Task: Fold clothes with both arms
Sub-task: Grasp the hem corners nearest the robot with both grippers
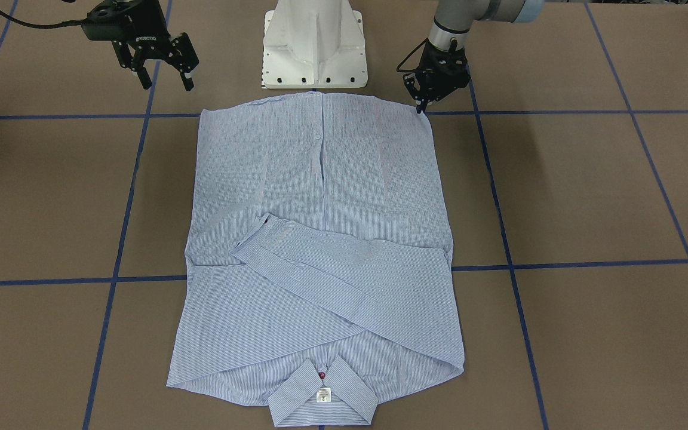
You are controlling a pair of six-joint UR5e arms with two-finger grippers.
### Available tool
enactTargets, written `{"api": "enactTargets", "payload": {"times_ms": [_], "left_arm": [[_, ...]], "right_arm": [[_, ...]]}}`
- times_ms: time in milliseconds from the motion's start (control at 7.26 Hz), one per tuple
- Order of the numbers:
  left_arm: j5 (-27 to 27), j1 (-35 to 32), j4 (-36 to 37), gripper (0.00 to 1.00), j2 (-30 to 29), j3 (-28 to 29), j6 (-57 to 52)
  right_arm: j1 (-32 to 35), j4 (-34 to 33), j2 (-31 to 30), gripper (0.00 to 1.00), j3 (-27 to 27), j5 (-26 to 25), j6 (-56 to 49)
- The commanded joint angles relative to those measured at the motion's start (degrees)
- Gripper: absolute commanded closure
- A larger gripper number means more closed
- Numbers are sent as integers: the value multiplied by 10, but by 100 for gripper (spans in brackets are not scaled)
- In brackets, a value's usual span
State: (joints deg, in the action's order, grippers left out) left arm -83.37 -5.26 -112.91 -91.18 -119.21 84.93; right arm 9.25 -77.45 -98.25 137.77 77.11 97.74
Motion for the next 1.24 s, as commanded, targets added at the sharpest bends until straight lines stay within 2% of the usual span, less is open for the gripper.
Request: {"api": "enactTargets", "payload": {"times_ms": [0, 138, 413, 689, 826, 1102], "left_arm": [[-1, 0, -1, 100, -1, -27, 0], [0, 1, -2, 100, -1, -34, 0], [3, 1, -3, 100, -5, -35, -1], [9, 1, -4, 100, -6, -41, -1], [12, 1, -5, 100, -6, -41, -2], [13, 2, -5, 100, -6, -44, -2]], "right_arm": [[-10, 47, -5, 0, -28, -19, 16], [-23, 86, -5, 1, -55, -47, 24], [-70, 92, -2, 16, -90, -126, 59], [-98, 92, 4, 31, -120, -152, 73], [-106, 87, 14, 35, -130, -160, 73], [-126, 85, 19, 37, -155, -175, 89]]}}
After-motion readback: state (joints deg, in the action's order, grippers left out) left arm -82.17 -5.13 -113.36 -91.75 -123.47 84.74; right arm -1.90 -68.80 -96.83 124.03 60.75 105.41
